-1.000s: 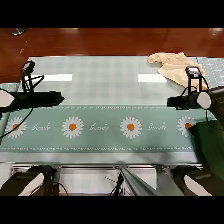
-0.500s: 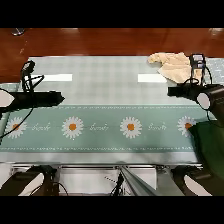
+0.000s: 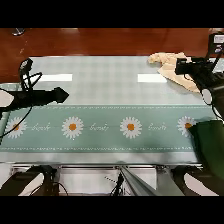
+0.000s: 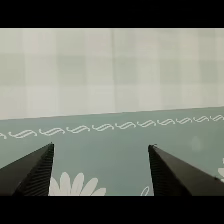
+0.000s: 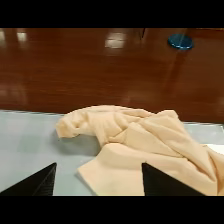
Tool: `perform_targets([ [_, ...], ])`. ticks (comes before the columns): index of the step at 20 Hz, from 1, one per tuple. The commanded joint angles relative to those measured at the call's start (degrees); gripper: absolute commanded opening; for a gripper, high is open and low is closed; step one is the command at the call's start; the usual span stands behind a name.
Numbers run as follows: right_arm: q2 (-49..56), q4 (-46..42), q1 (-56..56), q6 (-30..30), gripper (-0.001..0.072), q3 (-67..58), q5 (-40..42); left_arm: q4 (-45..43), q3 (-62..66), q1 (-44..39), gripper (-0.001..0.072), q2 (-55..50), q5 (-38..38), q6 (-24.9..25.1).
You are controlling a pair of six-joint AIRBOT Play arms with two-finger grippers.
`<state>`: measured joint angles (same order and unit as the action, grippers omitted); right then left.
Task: Fold the shirts.
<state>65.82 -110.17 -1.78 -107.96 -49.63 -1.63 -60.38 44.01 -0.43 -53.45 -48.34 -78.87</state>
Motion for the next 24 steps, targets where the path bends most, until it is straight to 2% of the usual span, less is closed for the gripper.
perform_targets([
  [1, 11.0, 0.4, -6.2, -0.7, 0.0642, -6.5, 2.2, 0.0, 0.0, 0.0, 0.0704, 0.0, 0.3, 0.1],
  [5, 26.8, 3.4, -9.7, -1.4, 0.0640, -24.3, -11.8, 0.0, 0.0, 0.0, 0.0704, 0.0, 0.3, 0.1],
  [9, 41.0, 5.9, -11.5, -1.1, 0.0633, -44.7, -31.7, 0.0, 0.0, 0.0, 0.0704, 0.0, 0.3, 0.1],
  [12, 46.9, 12.6, -13.3, 0.8, 0.0632, -51.6, -35.6, 0.0, 0.0, 0.0, 0.0703, 0.0, 0.3, 0.1],
  [15, 49.9, 17.2, -14.9, 0.8, 0.0631, -52.6, -38.8, 0.0, 0.0, 0.0, 0.0704, -0.4, 0.3, 0.1],
  [18, 51.3, 21.6, -15.4, 4.1, 0.0616, -52.6, -44.8, 0.0, 0.0, 0.0, 0.0703, -1.3, 0.3, 0.1],
  [19, 51.2, 23.9, -15.4, 6.3, 0.0556, -52.7, -46.7, 0.0, 0.0, 0.0, 0.0703, -1.7, 0.3, 0.1],
  [20, 51.2, 26.5, -15.4, 9.5, 0.0407, -53.1, -49.5, 0.0, 0.0, 0.0, 0.0703, -2.1, 0.3, 0.1],
  [21, 51.2, 29.6, -15.4, 12.5, 0.0163, -53.9, -52.4, 0.0, 0.0, 0.0, 0.0704, -2.7, 0.3, 0.1],
  [22, 51.0, 33.2, -15.4, 16.6, 0.0023, -55.8, -55.1, -0.5, 0.0, 0.1, 0.0703, -3.3, 0.4, 0.5],
  [24, 47.7, 36.3, -15.1, 19.8, 0.0022, -59.5, -57.2, -7.2, 0.7, 0.6, 0.0703, -4.2, -0.2, 1.5],
])
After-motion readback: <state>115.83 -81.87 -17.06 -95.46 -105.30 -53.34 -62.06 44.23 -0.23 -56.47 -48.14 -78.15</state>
